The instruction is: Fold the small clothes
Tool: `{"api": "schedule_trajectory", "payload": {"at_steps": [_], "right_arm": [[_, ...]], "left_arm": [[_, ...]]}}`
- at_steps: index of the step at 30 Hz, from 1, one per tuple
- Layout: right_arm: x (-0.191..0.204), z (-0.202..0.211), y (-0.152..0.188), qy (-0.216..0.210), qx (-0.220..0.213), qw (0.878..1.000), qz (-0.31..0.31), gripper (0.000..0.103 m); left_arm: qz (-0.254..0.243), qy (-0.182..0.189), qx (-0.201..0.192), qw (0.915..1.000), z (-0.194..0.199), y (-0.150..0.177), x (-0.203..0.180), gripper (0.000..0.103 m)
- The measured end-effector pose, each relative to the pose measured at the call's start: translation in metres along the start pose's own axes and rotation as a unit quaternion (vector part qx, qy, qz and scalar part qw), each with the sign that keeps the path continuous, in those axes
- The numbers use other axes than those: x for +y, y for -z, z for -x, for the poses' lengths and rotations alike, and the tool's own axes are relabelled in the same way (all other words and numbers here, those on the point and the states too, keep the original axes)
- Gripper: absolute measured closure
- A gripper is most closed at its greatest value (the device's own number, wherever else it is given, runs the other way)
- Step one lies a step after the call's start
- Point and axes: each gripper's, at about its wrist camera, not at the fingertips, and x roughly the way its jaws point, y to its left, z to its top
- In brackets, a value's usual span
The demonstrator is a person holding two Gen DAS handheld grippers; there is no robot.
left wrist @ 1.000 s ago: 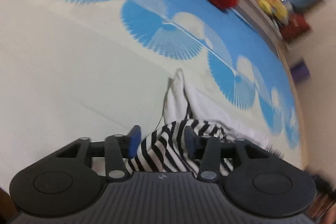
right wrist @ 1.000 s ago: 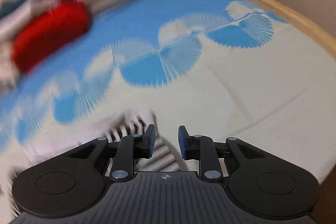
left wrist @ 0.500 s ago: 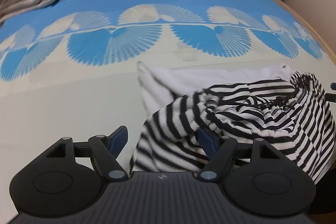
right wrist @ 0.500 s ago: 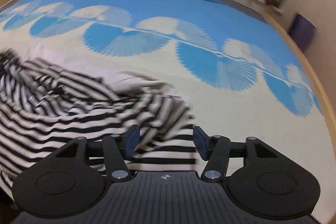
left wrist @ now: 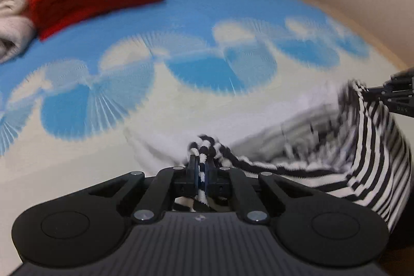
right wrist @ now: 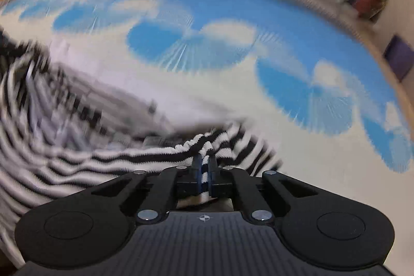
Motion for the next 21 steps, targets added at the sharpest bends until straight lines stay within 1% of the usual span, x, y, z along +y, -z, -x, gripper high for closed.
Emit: {"api": "schedule_trajectory", "payload": {"at_steps": [1, 2, 3, 4, 5, 6, 7, 8, 9, 10, 11, 12, 14, 15, 16, 17, 18, 19, 20, 21], "right_arm": [[-0.009, 0.005, -0.007, 0.005, -0.029, 0.999, -0.033, 0.101], [-0.024, 0.011, -0.015, 0.01, -0.067, 0.994, -0.088, 0.101], [-0.037, 0.016, -0.021, 0.014, -0.1, 0.986, -0.136, 0.101], [-0.05, 0.017, -0.025, 0.019, -0.125, 0.975, -0.182, 0.101], [-0.058, 0.013, -0.028, 0.013, -0.131, 0.969, -0.209, 0.101], [-0.06, 0.006, -0.032, 0.003, -0.126, 0.967, -0.222, 0.101], [-0.054, -0.003, -0.037, 0.012, -0.116, 0.97, -0.212, 0.101], [-0.045, -0.013, -0.042, 0.033, -0.101, 0.977, -0.183, 0.101], [-0.037, -0.023, -0.047, 0.044, -0.089, 0.982, -0.163, 0.101], [-0.034, -0.03, -0.05, 0.05, -0.087, 0.981, -0.166, 0.101], [-0.034, -0.033, -0.054, 0.057, -0.091, 0.978, -0.179, 0.101], [-0.034, -0.035, -0.059, 0.067, -0.1, 0.974, -0.19, 0.101], [-0.036, -0.038, -0.068, 0.08, -0.119, 0.97, -0.197, 0.101], [-0.034, -0.042, -0.071, 0.083, -0.121, 0.97, -0.194, 0.1], [-0.029, -0.049, -0.073, 0.085, -0.116, 0.972, -0.184, 0.1], [-0.024, -0.061, -0.074, 0.094, -0.098, 0.977, -0.167, 0.099], [-0.018, -0.076, -0.072, 0.104, -0.065, 0.981, -0.149, 0.098], [-0.014, -0.091, -0.068, 0.107, -0.022, 0.984, -0.138, 0.097], [-0.012, -0.109, -0.06, 0.102, 0.034, 0.985, -0.133, 0.095], [-0.013, -0.118, -0.053, 0.092, 0.068, 0.984, -0.139, 0.09]], "left_arm": [[0.041, -0.016, -0.029, 0.9986, 0.006, -0.007, 0.014, 0.099], [0.09, -0.033, -0.056, 0.9938, 0.011, -0.013, 0.03, 0.099], [0.134, -0.058, -0.075, 0.9865, 0.012, -0.016, 0.043, 0.099], [0.169, -0.081, -0.077, 0.9793, 0.007, -0.018, 0.051, 0.099], [0.168, -0.088, -0.06, 0.98, -0.004, -0.02, 0.048, 0.099], [0.141, -0.097, -0.039, 0.9845, -0.014, -0.023, 0.041, 0.099], [0.102, -0.119, -0.02, 0.9874, -0.025, -0.025, 0.03, 0.099], [0.087, -0.133, -0.011, 0.9872, -0.034, -0.028, 0.024, 0.099], [0.103, -0.134, -0.01, 0.9856, -0.038, -0.031, 0.027, 0.099], [0.134, -0.135, -0.016, 0.9815, -0.04, -0.034, 0.034, 0.099], [0.157, -0.143, -0.024, 0.977, -0.04, -0.035, 0.04, 0.099], [0.169, -0.154, -0.03, 0.9731, -0.04, -0.036, 0.044, 0.099], [0.173, -0.182, -0.033, 0.9675, -0.044, -0.039, 0.046, 0.099], [0.162, -0.199, -0.022, 0.9663, -0.049, -0.04, 0.045, 0.099], [0.145, -0.214, 0.003, 0.966, -0.059, -0.039, 0.041, 0.098], [0.139, -0.211, 0.03, 0.9671, -0.067, -0.038, 0.042, 0.096], [0.14, -0.188, 0.073, 0.9694, -0.08, -0.033, 0.042, 0.095], [0.146, -0.169, 0.102, 0.9695, -0.088, -0.03, 0.043, 0.094], [0.151, -0.162, 0.116, 0.9683, -0.09, -0.027, 0.044, 0.092], [0.155, -0.166, 0.113, 0.9674, -0.086, -0.028, 0.045, 0.088]]}}
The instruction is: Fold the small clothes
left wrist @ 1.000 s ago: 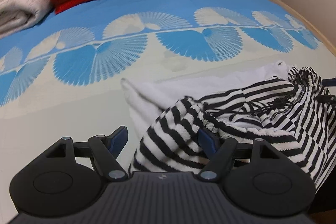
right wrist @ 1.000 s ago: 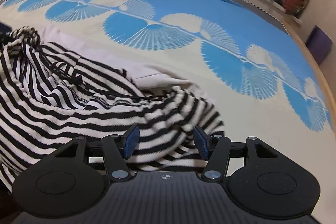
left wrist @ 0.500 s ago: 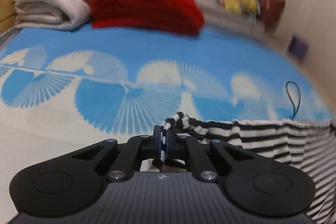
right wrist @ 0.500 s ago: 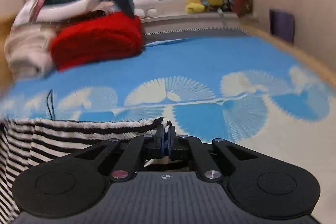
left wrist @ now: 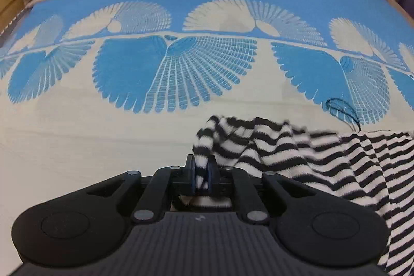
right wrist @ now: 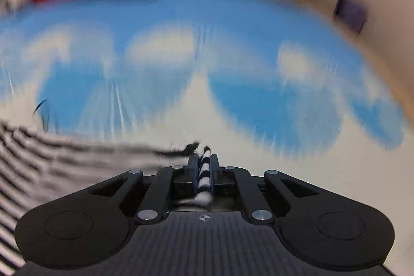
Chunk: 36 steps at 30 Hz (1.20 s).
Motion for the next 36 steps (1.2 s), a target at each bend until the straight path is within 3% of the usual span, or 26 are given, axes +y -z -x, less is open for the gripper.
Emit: {"api": "schedule_trajectory", "payload": {"at_steps": [2, 4, 6, 8, 10, 14, 17, 20, 22, 24, 27, 30, 34, 36], "right_arm": [[-0.008, 0.006, 0.001, -0.006, -0.004, 1.0, -0.017, 0.08], [-0.019, 0.026, -0.004, -0.008, -0.029, 0.999, -0.036, 0.069], [-0.035, 0.05, -0.003, -0.025, -0.055, 0.996, -0.061, 0.057], [-0.052, 0.07, 0.001, -0.039, -0.06, 0.994, -0.085, 0.056], [-0.068, 0.09, 0.01, -0.052, -0.059, 0.991, -0.107, 0.055], [-0.1, 0.126, 0.048, -0.074, -0.067, 0.987, -0.124, 0.046], [-0.113, 0.13, 0.078, -0.082, 0.008, 0.989, -0.122, 0.044], [-0.124, 0.13, 0.096, -0.109, 0.045, 0.984, -0.136, 0.044], [-0.121, 0.129, 0.104, -0.094, 0.053, 0.988, -0.109, 0.043], [-0.12, 0.124, 0.113, -0.073, 0.073, 0.99, -0.096, 0.042], [-0.119, 0.117, 0.125, -0.088, 0.112, 0.983, -0.115, 0.042], [-0.109, 0.117, 0.127, -0.094, 0.114, 0.984, -0.097, 0.042], [-0.097, 0.116, 0.128, -0.089, 0.112, 0.987, -0.073, 0.043], [-0.095, 0.114, 0.126, -0.086, 0.113, 0.988, -0.066, 0.054]], "left_arm": [[0.023, 0.001, -0.015, 0.9996, 0.014, -0.003, 0.01, 0.047], [0.054, 0.016, -0.027, 0.998, 0.032, -0.002, 0.02, 0.036], [0.056, 0.021, -0.023, 0.998, 0.047, 0.002, 0.023, 0.037], [0.056, 0.01, -0.031, 0.9979, 0.068, 0.012, 0.022, 0.037], [0.063, 0.023, -0.039, 0.997, 0.09, 0.019, 0.024, 0.037], [0.061, 0.005, -0.073, 0.9955, 0.146, 0.035, 0.03, 0.036], [0.033, 0.011, -0.085, 0.9958, 0.166, 0.061, 0.037, 0.028], [0.013, 0.009, -0.062, 0.9979, 0.145, 0.097, 0.043, 0.027], [0.013, -0.004, 0.052, 0.9985, 0.11, 0.106, 0.044, 0.032], [0.001, 0.001, 0.072, 0.9974, 0.099, 0.112, 0.041, 0.032], [-0.02, 0.009, 0.074, 0.997, 0.099, 0.115, 0.037, 0.031], [0.013, 0.015, 0.057, 0.9982, 0.104, 0.111, 0.044, 0.031], [0.051, 0.035, 0.075, 0.9953, 0.098, 0.108, 0.049, 0.031], [0.056, 0.036, 0.079, 0.9946, 0.095, 0.107, 0.049, 0.031]]}}
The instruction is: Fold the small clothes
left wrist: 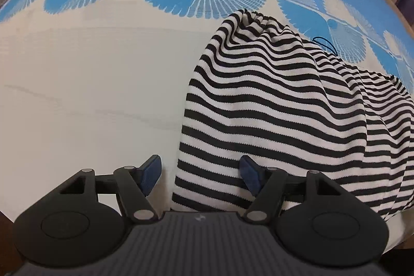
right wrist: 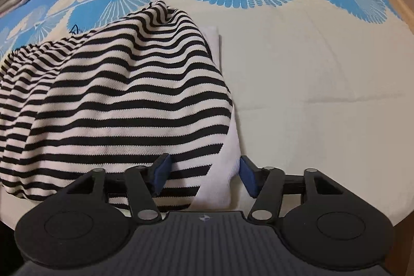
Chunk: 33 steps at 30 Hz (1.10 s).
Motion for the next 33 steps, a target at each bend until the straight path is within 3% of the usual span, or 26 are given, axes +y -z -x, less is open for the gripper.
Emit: {"api": "schedule_trajectory", "payload": {"at_steps": [4, 6, 7, 8, 10, 14, 18, 23, 30, 33], "right_arm": [[-0.002, 0.001, -0.002, -0.004, -0.004, 1.0, -0.002, 0.076], [-0.003, 0.002, -0.003, -0.008, -0.007, 1.0, 0.001, 0.087], [-0.003, 0.004, -0.004, -0.011, -0.009, 1.0, 0.006, 0.088], [-0.004, 0.006, -0.006, -0.014, -0.01, 1.0, 0.009, 0.09], [-0.008, 0.013, -0.013, -0.026, -0.013, 0.999, 0.015, 0.091], [-0.022, 0.028, -0.021, -0.048, -0.033, 0.998, 0.01, 0.092], [-0.019, 0.015, -0.013, -0.017, -0.017, 1.0, 0.009, 0.093], [-0.003, -0.008, -0.002, 0.033, 0.012, 0.998, 0.059, 0.093], [-0.006, -0.009, -0.006, 0.032, 0.015, 0.998, 0.05, 0.093], [-0.003, -0.008, -0.006, 0.033, 0.011, 0.998, 0.052, 0.091]], "left_arm": [[0.007, 0.006, 0.007, 0.9999, -0.004, -0.002, -0.001, 0.034], [0.004, 0.011, 0.012, 0.9999, -0.007, -0.001, -0.002, 0.044], [0.002, 0.014, 0.018, 0.9997, -0.008, -0.001, -0.003, 0.06], [0.001, 0.016, 0.023, 0.9996, -0.01, 0.0, -0.003, 0.084], [0.0, 0.016, 0.032, 0.9993, -0.012, 0.001, -0.003, 0.102], [-0.018, -0.003, 0.008, 0.9998, -0.006, 0.0, -0.008, 0.102], [-0.013, -0.049, 0.039, 0.998, -0.017, 0.003, -0.002, 0.102], [-0.013, -0.064, 0.055, 0.9964, -0.021, 0.005, -0.001, 0.102], [-0.011, -0.075, 0.064, 0.9951, -0.025, 0.001, 0.001, 0.102], [-0.019, -0.077, 0.061, 0.995, -0.024, 0.001, -0.004, 0.095]]}}
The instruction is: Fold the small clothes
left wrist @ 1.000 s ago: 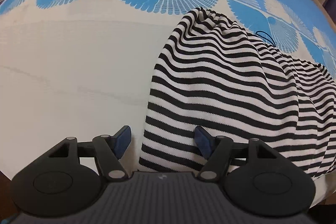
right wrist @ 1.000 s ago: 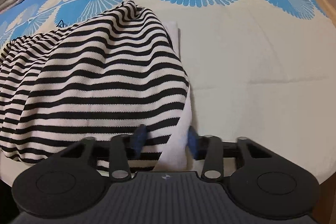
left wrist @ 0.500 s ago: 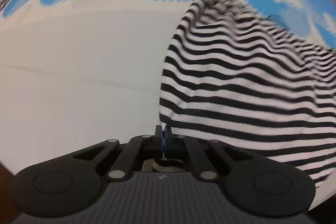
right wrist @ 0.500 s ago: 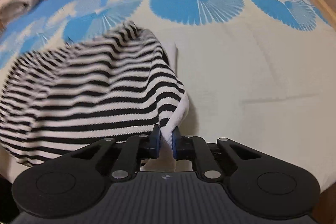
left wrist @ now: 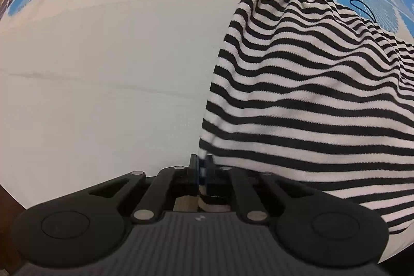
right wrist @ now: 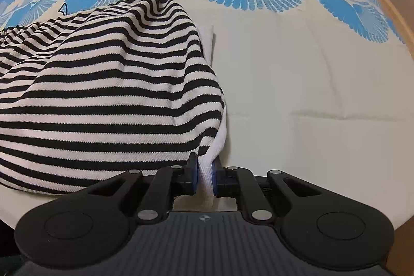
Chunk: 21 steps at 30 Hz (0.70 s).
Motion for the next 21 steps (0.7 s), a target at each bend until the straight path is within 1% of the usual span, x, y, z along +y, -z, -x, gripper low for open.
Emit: {"api": "schedule_trajectory", "payload": {"at_steps": [1, 2, 3, 4, 5, 8, 9, 10, 12, 13, 15, 16, 17, 18, 19, 20, 21], "right_arm": [[0.0, 0.001, 0.0, 0.0, -0.002, 1.0, -0.002, 0.089], [0.0, 0.003, 0.0, 0.004, -0.006, 1.0, -0.004, 0.079], [0.0, 0.005, 0.0, 0.016, -0.012, 1.0, -0.005, 0.064], [0.0, 0.009, 0.0, 0.03, -0.022, 0.999, -0.008, 0.059], [-0.002, 0.014, -0.001, 0.039, -0.037, 0.998, -0.014, 0.057], [-0.009, 0.028, -0.003, 0.021, -0.077, 0.996, -0.045, 0.057], [-0.009, 0.032, -0.003, 0.014, -0.088, 0.995, -0.052, 0.057], [-0.009, 0.035, -0.004, 0.006, -0.097, 0.994, -0.056, 0.057], [-0.006, 0.038, -0.005, -0.014, -0.105, 0.993, -0.052, 0.057], [-0.004, 0.036, -0.005, -0.026, -0.101, 0.993, -0.048, 0.057], [0.003, 0.026, -0.005, -0.036, -0.071, 0.996, -0.029, 0.055], [0.007, 0.017, -0.004, -0.027, -0.045, 0.999, -0.016, 0.055], [0.012, 0.005, -0.001, -0.004, -0.013, 1.0, 0.0, 0.055], [0.014, -0.004, 0.001, 0.016, 0.008, 1.0, 0.01, 0.052], [0.014, -0.009, 0.001, 0.022, 0.015, 1.0, 0.013, 0.05], [0.014, -0.01, 0.0, 0.021, 0.013, 1.0, 0.01, 0.049], [0.013, -0.01, -0.002, 0.019, 0.015, 1.0, 0.005, 0.049]], "left_arm": [[0.002, -0.001, -0.007, 1.0, 0.003, -0.001, 0.0, 0.083], [0.007, 0.0, -0.015, 0.9999, 0.006, -0.001, 0.001, 0.069], [0.017, 0.003, -0.027, 0.9995, 0.011, -0.001, 0.004, 0.065], [0.027, 0.003, -0.046, 0.9986, 0.017, -0.002, 0.007, 0.065], [0.031, 0.001, -0.063, 0.9975, 0.023, -0.001, 0.009, 0.065], [0.014, -0.012, -0.124, 0.9921, 0.043, -0.001, 0.001, 0.064], [0.002, -0.008, -0.142, 0.9899, 0.049, -0.001, -0.005, 0.064], [-0.012, 0.004, -0.158, 0.9874, 0.055, 0.0, -0.011, 0.064], [-0.032, 0.026, -0.171, 0.9844, 0.06, 0.002, -0.022, 0.064], [-0.041, 0.04, -0.172, 0.9834, 0.061, 0.002, -0.028, 0.064], [-0.047, 0.076, -0.158, 0.9834, 0.06, 0.001, -0.036, 0.059], [-0.047, 0.106, -0.137, 0.9838, 0.057, 0.001, -0.04, 0.051], [-0.048, 0.124, -0.118, 0.984, 0.051, 0.002, -0.043, 0.049], [-0.051, 0.134, -0.098, 0.9849, 0.045, 0.001, -0.048, 0.048], [-0.06, 0.127, -0.076, 0.9872, 0.038, 0.002, -0.054, 0.046], [-0.072, 0.108, -0.054, 0.9901, 0.029, 0.004, -0.059, 0.039], [-0.078, 0.092, -0.036, 0.9921, 0.022, 0.005, -0.063, 0.036]]}}
